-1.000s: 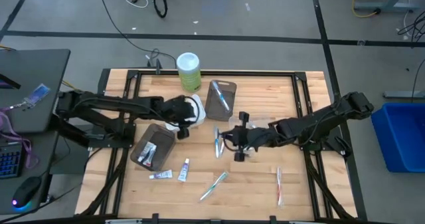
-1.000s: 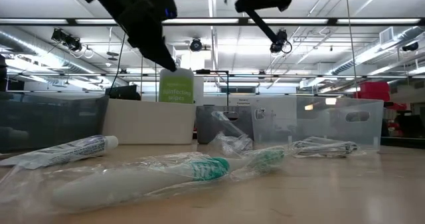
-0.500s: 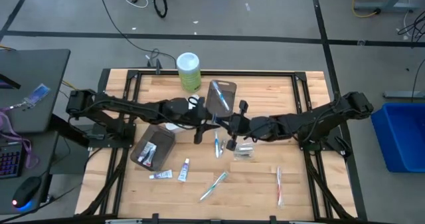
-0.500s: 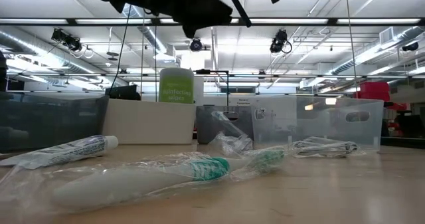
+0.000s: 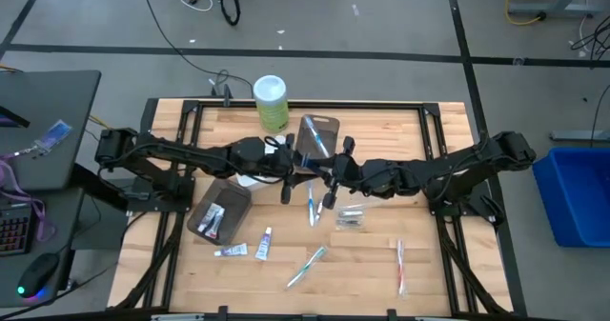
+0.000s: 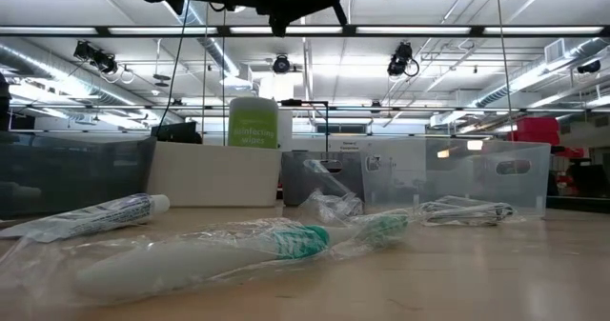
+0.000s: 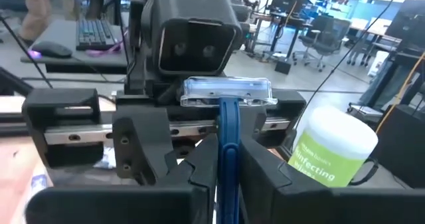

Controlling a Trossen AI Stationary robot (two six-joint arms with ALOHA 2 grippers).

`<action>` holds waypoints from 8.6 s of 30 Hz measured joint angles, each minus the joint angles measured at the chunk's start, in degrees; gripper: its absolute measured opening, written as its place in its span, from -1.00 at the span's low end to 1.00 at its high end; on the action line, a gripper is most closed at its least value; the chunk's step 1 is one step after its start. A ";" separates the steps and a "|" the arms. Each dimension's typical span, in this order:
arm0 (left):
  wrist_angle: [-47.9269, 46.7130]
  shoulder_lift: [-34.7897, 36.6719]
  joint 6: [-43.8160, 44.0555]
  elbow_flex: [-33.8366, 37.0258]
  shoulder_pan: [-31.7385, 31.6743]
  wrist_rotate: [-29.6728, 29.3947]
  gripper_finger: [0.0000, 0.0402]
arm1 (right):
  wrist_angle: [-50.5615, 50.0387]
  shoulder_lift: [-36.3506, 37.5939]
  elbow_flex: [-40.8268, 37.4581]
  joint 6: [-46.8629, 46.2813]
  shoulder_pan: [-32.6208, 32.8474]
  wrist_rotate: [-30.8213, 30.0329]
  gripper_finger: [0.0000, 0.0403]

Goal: Pick & Place Travel size toiletries
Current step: Put the blue razor into the white bin, then put the red toothbrush into the top black bin, then put the silver nail cutter into the transparent bin

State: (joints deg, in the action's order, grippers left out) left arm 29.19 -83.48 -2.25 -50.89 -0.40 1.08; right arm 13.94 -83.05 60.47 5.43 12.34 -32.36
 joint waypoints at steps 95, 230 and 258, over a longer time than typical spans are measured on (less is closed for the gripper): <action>-37.66 -0.11 10.69 1.62 -14.14 -18.90 -0.34 | -66.00 -18.32 -0.32 -117.45 24.96 50.42 -0.25; -32.70 -0.13 12.60 1.62 -13.79 -11.96 -0.34 | -39.49 -6.54 -12.41 -39.65 9.94 23.67 -0.14; -32.70 -0.13 12.55 1.62 -13.79 -11.96 -0.34 | -22.98 -6.29 -21.56 -35.97 10.36 25.21 -0.73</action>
State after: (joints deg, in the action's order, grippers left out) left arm -3.51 -83.61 10.31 -49.28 -14.20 -10.87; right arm -9.04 -89.34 38.90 -30.54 22.70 -7.15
